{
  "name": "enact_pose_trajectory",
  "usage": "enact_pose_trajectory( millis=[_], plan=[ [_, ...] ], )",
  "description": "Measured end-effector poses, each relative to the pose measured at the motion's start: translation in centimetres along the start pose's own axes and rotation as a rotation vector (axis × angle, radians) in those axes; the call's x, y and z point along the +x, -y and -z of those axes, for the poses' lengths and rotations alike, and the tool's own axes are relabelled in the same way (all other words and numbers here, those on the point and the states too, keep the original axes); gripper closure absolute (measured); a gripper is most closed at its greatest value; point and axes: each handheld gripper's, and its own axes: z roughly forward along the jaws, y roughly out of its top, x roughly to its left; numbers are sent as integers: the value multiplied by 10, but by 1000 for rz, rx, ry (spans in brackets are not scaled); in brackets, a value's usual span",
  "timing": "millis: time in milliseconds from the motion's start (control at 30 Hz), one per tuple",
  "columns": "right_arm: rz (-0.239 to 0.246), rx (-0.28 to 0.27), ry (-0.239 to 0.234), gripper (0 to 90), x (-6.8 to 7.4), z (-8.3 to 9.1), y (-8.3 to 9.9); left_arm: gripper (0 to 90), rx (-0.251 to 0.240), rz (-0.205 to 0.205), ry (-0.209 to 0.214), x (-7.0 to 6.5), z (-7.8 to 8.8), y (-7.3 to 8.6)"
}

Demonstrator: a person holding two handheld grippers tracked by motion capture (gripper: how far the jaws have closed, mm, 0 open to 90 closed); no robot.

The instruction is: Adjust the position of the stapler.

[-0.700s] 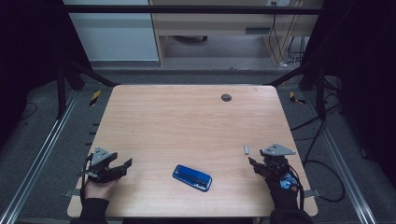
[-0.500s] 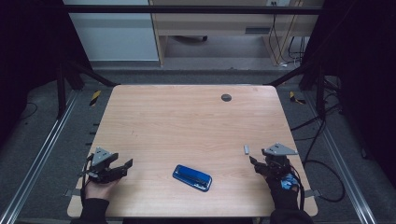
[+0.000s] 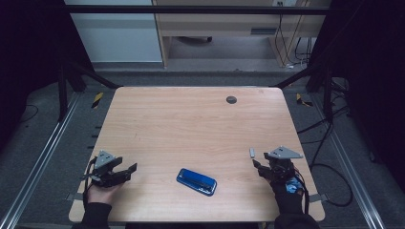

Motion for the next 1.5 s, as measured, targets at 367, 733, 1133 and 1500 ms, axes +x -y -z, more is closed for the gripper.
enact_pose_trajectory(
  millis=[367, 733, 1133, 1500],
  plan=[
    [88, 14, -77, 444, 20, -6, -19, 320, 23, -9, 13, 0, -4, 1],
    [159, 34, -165, 417, 52, -7, -49, 318, 47, -26, 7, -1, -10, 0],
    [206, 78, -289, 418, 81, -14, -75, 311, 58, -31, 19, -2, -9, 1],
    [256, 125, -360, 430, 105, -24, -90, 306, 74, -33, 25, -3, -11, 1]
  ],
)
